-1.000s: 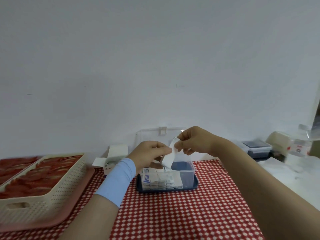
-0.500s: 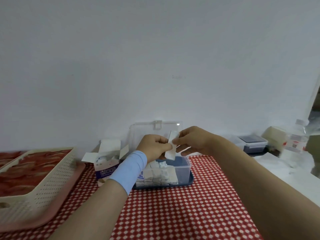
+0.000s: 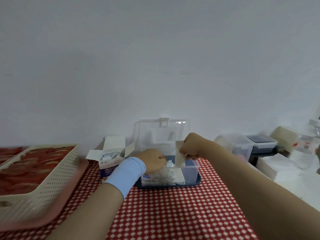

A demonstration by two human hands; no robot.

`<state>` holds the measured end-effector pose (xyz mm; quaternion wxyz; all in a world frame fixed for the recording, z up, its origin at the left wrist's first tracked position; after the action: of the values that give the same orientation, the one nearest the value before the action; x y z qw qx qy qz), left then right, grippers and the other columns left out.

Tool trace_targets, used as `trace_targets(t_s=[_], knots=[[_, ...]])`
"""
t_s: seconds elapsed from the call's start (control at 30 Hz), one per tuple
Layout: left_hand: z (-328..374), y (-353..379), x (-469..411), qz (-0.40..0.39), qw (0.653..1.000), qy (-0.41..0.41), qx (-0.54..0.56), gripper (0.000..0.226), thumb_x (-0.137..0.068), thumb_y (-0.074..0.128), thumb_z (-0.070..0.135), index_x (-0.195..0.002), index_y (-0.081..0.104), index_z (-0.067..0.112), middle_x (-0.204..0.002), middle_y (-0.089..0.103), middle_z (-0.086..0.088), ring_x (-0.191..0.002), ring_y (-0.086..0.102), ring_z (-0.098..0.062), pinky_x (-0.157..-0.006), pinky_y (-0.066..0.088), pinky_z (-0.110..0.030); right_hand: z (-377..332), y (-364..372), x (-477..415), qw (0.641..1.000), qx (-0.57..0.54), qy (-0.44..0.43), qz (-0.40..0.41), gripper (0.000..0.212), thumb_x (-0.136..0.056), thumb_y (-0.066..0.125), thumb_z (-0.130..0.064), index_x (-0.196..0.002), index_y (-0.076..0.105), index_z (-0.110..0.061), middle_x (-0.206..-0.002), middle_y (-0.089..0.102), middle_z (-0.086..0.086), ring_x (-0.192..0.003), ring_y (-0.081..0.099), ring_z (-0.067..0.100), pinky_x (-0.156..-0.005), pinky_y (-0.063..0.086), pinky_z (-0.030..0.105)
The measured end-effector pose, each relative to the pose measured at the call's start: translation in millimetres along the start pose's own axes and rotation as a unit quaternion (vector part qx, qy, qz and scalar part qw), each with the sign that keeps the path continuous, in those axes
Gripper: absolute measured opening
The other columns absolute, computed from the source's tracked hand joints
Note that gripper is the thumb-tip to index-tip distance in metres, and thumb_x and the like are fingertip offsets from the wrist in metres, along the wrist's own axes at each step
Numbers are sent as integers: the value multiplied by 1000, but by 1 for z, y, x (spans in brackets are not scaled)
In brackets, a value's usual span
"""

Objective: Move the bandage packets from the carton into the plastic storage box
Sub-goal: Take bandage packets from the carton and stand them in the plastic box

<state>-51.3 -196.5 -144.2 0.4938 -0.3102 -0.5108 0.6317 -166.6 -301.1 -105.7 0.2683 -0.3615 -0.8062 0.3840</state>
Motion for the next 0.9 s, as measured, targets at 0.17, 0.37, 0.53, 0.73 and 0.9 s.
trace_targets(t_s=[0.17, 0.37, 0.53, 0.73, 0.9], knots=[[0, 14, -3, -26, 999, -26, -23, 34, -91, 40, 41, -82, 61, 16, -83, 60, 0, -80, 53, -18, -77, 46, -33, -4, 19, -4, 986, 165, 28, -26, 21, -88, 58, 4, -68, 54, -2, -73, 62, 12, -50, 49, 16, -58, 45, 24], [0, 19, 1, -53, 998, -1, 15, 49, -95, 38, 47, -92, 69, 9, -100, 66, -8, -96, 60, -26, -86, 45, -36, -9, 34, -6, 952, 304, 15, -39, 21, -89, 60, 4, -71, 50, -1, -70, 43, 5, -63, 47, 15, -70, 44, 22], [5, 20, -1, -48, 999, 24, -5, 52, -94, 41, 52, -88, 68, 8, -102, 67, -6, -93, 61, -25, -75, 41, -32, -7, 44, -15, 954, 295, 21, -57, 10, -95, 55, -2, -86, 56, 1, -81, 47, 7, -80, 50, 19, -80, 46, 25], [1, 23, -6, -41, 998, 34, -27, 54, -83, 43, 62, -68, 60, 13, -100, 67, -12, -79, 61, -25, -76, 50, -40, -2, 60, -23, 954, 286, 39, -84, 14, -96, 56, -4, -109, 58, -1, -93, 54, 9, -86, 56, 23, -77, 47, 27], [-2, 27, -12, -38, 998, 38, -30, 53, -80, 45, 64, -72, 66, 15, -95, 66, -8, -85, 64, -29, -76, 51, -40, -1, 64, -21, 951, 290, 53, -94, 11, -100, 49, -5, -104, 58, 0, -94, 58, 9, -88, 59, 21, -87, 53, 26]])
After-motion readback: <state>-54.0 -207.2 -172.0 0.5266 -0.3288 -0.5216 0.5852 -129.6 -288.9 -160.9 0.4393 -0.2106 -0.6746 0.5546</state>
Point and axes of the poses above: each hand's wrist, its own x-axis away from the middle knuckle, its own y-axis out of the palm, z = x × y, the point moved 10 cm from there along -x, towards the middle knuckle
